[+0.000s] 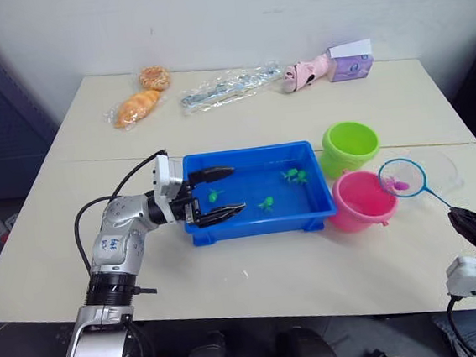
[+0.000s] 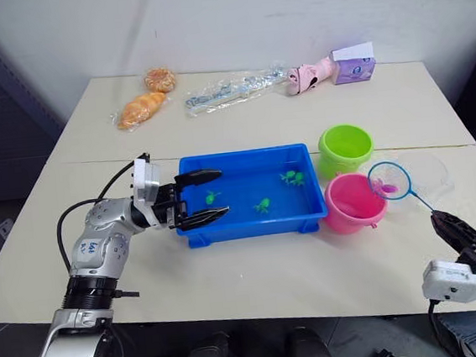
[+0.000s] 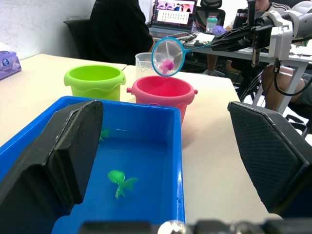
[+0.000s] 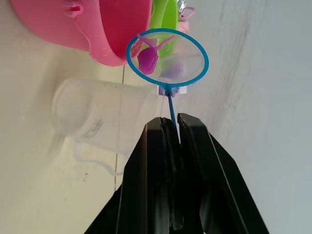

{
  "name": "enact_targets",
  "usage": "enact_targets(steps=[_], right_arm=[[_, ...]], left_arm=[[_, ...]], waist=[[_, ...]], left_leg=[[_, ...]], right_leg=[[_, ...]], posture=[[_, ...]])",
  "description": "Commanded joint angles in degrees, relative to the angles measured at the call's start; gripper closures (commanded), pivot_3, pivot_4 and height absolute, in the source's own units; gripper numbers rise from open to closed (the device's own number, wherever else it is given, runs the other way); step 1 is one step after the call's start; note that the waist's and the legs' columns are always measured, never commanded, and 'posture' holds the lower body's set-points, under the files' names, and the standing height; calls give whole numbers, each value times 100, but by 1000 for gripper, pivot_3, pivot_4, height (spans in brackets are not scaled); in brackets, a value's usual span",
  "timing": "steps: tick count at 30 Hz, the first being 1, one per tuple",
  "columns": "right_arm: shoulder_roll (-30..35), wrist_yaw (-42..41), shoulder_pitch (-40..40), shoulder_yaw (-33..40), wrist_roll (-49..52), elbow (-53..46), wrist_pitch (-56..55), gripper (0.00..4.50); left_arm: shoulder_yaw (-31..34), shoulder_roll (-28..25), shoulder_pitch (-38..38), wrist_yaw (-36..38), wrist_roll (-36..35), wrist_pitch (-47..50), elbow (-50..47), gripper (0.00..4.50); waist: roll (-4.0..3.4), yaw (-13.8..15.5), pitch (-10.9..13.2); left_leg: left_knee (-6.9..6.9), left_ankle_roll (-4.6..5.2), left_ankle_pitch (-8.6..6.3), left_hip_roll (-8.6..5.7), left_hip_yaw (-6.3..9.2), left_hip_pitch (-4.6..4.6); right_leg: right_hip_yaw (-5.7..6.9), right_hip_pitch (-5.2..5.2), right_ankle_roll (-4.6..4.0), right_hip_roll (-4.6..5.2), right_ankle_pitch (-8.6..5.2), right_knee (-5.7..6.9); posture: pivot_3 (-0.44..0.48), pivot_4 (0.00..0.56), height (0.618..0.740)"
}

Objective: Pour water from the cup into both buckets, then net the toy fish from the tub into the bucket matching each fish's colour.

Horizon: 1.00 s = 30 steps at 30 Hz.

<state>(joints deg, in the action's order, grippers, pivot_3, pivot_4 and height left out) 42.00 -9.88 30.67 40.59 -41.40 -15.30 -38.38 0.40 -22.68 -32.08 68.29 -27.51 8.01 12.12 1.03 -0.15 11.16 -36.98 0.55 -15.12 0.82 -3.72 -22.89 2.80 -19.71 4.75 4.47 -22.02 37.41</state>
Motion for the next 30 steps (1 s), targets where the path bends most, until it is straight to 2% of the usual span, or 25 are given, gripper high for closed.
enact_targets(steps=[1,8,15,17,19,22,24,28,30], right_arm=[[98,582,30,113,-347,33,-259,4500],[564,1526,-151,-259,-1086,530,-650,4500],[612,1768,-144,-336,-957,796,-455,4500],[511,1625,-224,-316,-380,612,-427,4500],[510,1153,-323,-505,762,452,-317,4500],[842,-153,-548,-1302,3346,-179,405,4500],[971,-798,-665,-1596,4371,-539,1061,4500],[1525,-1555,-2149,-2398,5049,-1201,2953,4500],[1523,-1819,-2808,-2916,5822,-1537,4279,4500]], left_arm=[[68,-2,-61,-51,-4,-69,-74,85],[29,85,-53,-109,-26,-53,-96,85],[23,104,-23,-134,-18,-2,-145,85],[37,92,-9,-141,-21,5,-165,85],[52,54,12,-143,-9,7,-180,85],[179,-150,56,-122,-18,28,-193,85],[233,-253,77,-109,-35,22,-178,85],[430,-578,280,-71,-12,-58,-113,85],[504,-683,368,-96,-12,-102,-116,85]], waist=[[0,2,0],[0,-3,0],[-1,0,0],[-1,0,0],[-1,-23,0],[-1,-114,0],[0,-146,1],[-2,-197,2],[-5,-152,5]], left_leg=[[0,0,0,0,0,0],[-1,1,1,0,-3,6],[-1,0,2,0,-2,6],[-1,0,2,0,-2,7],[0,0,2,1,-1,7],[0,1,1,7,-3,21],[1,4,1,7,-1,29],[0,15,-3,8,0,45],[0,18,-5,10,-8,45]], right_leg=[[0,0,0,0,0,0],[-3,6,0,0,0,0],[-2,9,-1,-1,0,-1],[-2,8,0,-1,0,-1],[-2,8,0,-2,0,0],[-3,23,-1,-5,0,2],[-2,30,-1,-4,0,7],[-3,42,-1,2,0,9],[-8,37,-1,4,0,9]], posture=[[0,150,740],[0,150,740],[0,150,740],[0,150,740],[0,150,740],[0,150,740],[0,150,740],[0,150,740],[0,150,740]])
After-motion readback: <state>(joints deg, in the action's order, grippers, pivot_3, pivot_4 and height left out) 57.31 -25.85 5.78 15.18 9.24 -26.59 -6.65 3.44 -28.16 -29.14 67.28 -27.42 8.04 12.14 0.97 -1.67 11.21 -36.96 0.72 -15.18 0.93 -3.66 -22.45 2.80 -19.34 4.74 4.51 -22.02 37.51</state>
